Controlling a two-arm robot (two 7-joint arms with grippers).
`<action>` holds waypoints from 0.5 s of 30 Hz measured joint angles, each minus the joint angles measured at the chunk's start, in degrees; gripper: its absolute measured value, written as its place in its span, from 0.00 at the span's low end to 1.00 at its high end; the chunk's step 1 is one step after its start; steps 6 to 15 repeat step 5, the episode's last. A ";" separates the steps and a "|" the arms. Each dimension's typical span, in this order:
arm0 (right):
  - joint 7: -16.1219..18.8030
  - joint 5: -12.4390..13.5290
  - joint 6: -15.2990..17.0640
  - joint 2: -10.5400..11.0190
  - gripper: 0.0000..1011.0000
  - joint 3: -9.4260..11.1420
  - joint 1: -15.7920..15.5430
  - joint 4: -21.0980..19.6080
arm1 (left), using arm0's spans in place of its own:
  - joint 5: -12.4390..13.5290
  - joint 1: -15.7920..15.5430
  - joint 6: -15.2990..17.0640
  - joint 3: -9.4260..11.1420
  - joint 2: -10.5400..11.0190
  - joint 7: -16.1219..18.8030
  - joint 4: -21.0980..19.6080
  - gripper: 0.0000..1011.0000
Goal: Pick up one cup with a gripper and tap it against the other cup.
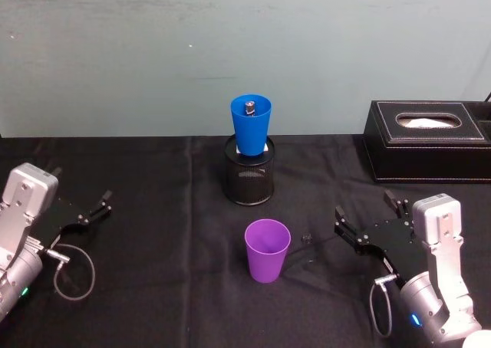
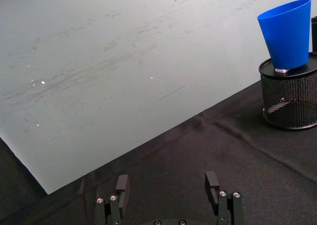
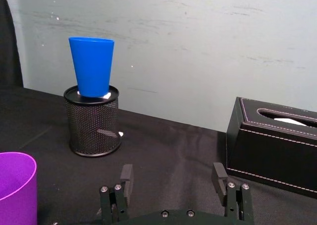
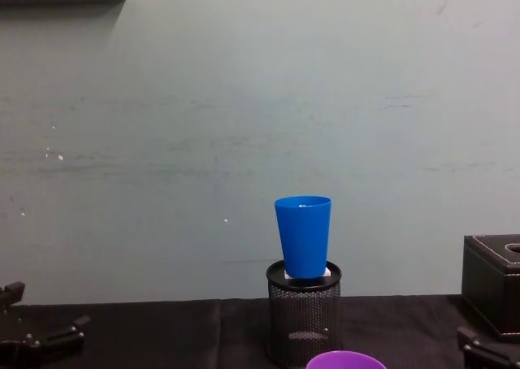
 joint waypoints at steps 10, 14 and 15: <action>0.00 0.00 0.00 0.00 0.99 0.00 0.00 0.00 | 0.00 0.00 0.00 0.00 0.00 0.00 0.00 0.99; 0.00 0.00 0.00 0.00 0.99 0.00 0.00 0.00 | 0.00 0.00 0.00 0.00 0.00 0.00 0.00 0.99; 0.00 0.00 0.00 0.00 0.99 0.00 0.00 0.00 | 0.00 0.00 0.00 0.00 0.00 0.00 0.00 0.99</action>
